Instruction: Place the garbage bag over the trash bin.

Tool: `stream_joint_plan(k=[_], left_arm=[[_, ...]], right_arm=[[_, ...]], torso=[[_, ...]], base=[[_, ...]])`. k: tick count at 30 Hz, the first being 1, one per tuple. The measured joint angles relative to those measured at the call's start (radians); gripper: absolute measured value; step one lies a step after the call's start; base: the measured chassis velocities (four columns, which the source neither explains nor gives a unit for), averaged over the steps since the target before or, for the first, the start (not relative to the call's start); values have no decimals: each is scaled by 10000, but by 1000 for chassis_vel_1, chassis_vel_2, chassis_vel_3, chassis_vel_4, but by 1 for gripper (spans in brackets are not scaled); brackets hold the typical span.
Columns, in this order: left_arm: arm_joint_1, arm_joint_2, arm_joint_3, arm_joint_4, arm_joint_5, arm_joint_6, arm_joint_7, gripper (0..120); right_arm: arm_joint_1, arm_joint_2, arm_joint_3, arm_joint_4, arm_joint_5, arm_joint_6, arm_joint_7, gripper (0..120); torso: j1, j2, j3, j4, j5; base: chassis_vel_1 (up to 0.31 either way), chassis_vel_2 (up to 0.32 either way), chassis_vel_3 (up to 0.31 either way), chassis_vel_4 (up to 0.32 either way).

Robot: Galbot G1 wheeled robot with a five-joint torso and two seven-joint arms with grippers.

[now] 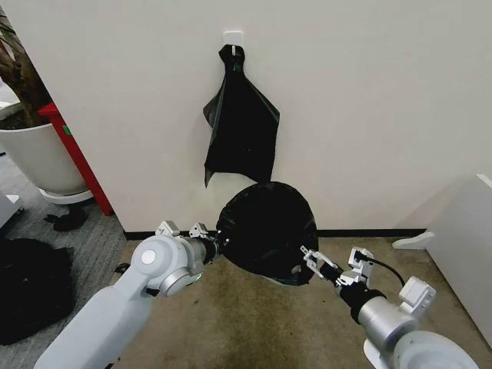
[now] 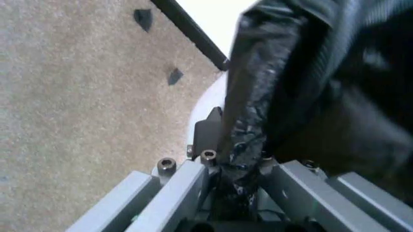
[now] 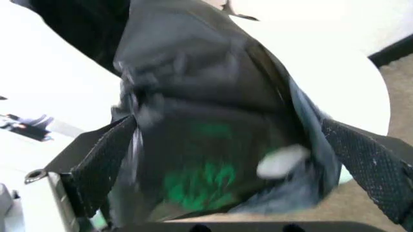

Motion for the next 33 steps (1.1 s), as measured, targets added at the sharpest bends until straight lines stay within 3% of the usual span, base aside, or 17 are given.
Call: stream_joint_plan(k=[10,15,21,22,28,29,33], left_arm=[[-22,-49,154,305,486,219,18,0],[44,39,244,504,1195,535,478,0],[887,604,290,575,4061,1209,3204,0],[887,604,290,575,4061,1209,3204,0],[1476,1128,490,891,7409,593,6669,0],[1476,1128,490,891,7409,593,6669,0],[1706,1496,648,1175,9495,-554,8771,0]], right_arm=[[8,-115,-37,0,215,22,-888,100],[146,-273,500,1,326,7,-1240,100],[1067,-1391,2444,3,1922,-410,-1202,100],[1067,-1391,2444,3,1922,-410,-1202,100],[1621,-3314,3534,-1953,3015,-1643,-4252,100],[1621,-3314,3534,-1953,3015,-1643,-4252,100],[1946,-4376,2973,-3346,2634,-1993,-6281,100]], torso=[[0,0,0,-2,0],[0,0,0,-4,0],[0,1,1,1,-2],[0,1,1,1,-2],[0,2,1,-1,1],[0,2,1,-1,1],[0,1,1,0,1]], base=[[0,0,0,0],[0,0,0,0],[0,0,0,0],[0,0,0,0],[0,0,0,0],[0,0,0,0],[0,0,0,0]])
